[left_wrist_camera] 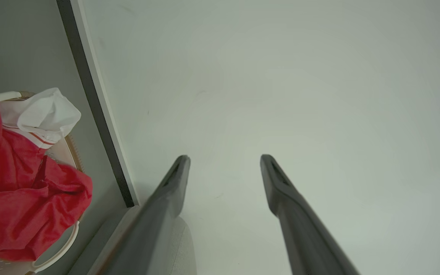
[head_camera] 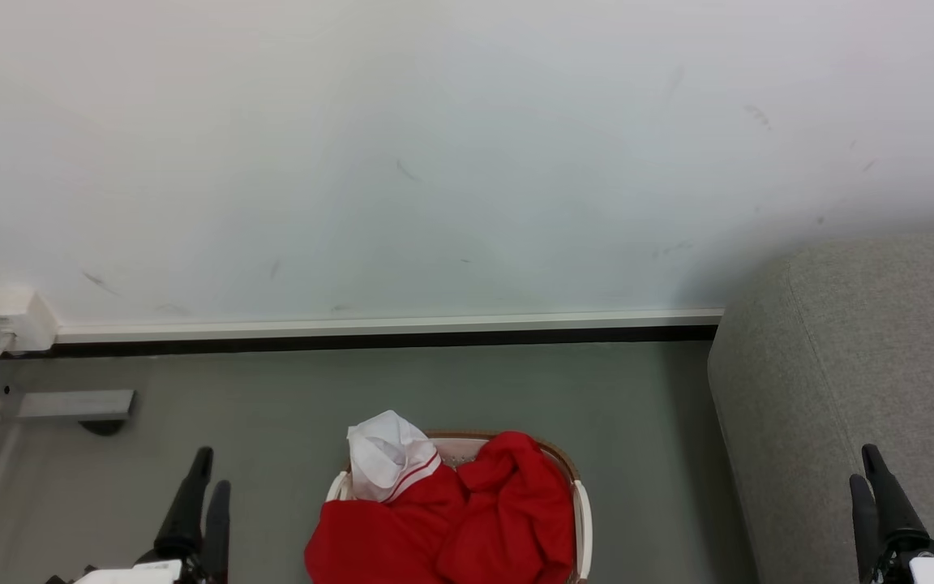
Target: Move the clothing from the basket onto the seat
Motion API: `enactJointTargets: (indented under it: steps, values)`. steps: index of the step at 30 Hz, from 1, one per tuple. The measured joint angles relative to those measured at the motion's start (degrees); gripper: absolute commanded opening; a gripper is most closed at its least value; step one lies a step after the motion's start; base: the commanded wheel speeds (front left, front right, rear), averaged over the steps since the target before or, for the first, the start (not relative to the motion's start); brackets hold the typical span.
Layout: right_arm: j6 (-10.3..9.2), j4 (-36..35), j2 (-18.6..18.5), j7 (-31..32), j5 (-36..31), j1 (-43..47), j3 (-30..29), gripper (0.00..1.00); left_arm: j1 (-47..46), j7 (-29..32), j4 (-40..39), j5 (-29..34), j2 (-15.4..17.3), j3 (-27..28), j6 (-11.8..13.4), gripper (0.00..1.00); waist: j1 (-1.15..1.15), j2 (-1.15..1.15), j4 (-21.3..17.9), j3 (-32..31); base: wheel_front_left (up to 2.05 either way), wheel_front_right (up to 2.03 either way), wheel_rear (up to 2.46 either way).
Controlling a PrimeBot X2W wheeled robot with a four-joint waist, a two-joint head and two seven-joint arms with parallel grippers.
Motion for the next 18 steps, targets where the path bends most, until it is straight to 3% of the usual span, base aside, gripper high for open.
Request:
enactJointTargets:
  steps: [10,18]
  values:
    - [0.0,-0.2,0.0,-2.7,-8.2,0.0,0.6,1.0,0.0,-2.9,0.0,2.9,0.0,-0.9,0.0,1.0,0.0,0.0,0.2,0.0,0.0,0.0,0.0]
    - [0.0,-1.8,-0.1,-4.8,-18.8,0.0,1.9,1.0,0.3,-4.6,-1.2,10.5,0.0,-1.0,0.7,1.0,0.0,0.0,0.3,0.1,0.0,0.0,0.0]
